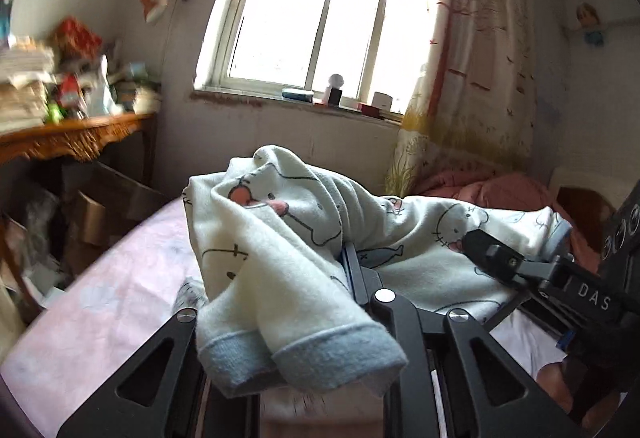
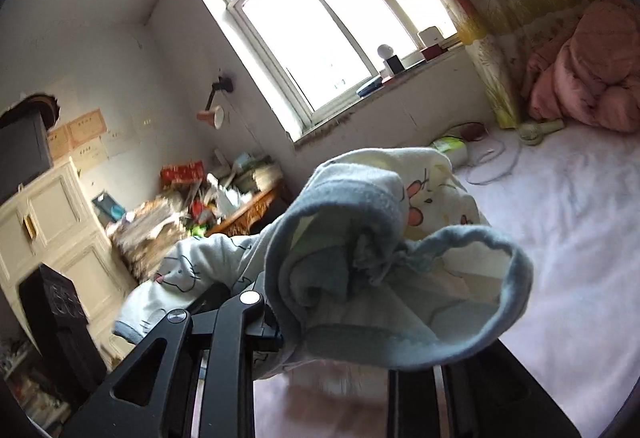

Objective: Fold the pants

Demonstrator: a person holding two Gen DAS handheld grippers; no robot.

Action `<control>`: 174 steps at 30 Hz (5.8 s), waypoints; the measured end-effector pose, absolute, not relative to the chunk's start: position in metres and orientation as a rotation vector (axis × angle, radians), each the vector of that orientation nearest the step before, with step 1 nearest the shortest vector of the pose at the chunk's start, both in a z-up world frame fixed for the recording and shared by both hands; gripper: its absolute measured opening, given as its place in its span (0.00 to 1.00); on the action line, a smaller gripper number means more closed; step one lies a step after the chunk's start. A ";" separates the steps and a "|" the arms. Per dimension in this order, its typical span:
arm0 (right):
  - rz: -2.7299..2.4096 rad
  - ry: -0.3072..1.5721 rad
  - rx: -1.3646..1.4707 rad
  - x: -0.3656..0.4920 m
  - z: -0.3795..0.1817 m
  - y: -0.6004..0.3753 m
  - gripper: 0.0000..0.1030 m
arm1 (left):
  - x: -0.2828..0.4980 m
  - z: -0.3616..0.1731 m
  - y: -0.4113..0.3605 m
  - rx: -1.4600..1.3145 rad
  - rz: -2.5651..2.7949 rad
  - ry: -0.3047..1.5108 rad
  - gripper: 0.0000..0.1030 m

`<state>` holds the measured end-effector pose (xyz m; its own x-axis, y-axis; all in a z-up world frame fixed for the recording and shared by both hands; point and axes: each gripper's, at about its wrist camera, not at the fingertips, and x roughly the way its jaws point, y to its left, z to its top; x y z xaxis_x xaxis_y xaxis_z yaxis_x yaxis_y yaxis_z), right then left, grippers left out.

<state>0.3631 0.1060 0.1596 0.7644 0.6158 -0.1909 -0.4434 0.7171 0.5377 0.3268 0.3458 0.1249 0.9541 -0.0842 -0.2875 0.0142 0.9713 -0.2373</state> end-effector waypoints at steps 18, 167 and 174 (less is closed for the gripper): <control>0.429 0.411 0.176 0.416 0.074 0.175 0.33 | 0.389 0.042 0.369 -0.096 0.047 0.402 0.34; 0.230 0.309 0.111 0.183 0.026 -0.010 0.99 | 0.124 -0.002 0.250 -0.069 0.348 0.208 0.99; 0.232 0.288 0.055 0.179 0.025 -0.002 0.99 | 0.125 -0.002 0.251 -0.084 0.350 0.214 0.99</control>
<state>0.1785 -0.0023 0.0250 0.9324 0.2347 -0.2748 -0.2190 0.9719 0.0867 0.1253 0.2511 -0.0024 0.9169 0.3314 -0.2223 -0.3491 0.9360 -0.0444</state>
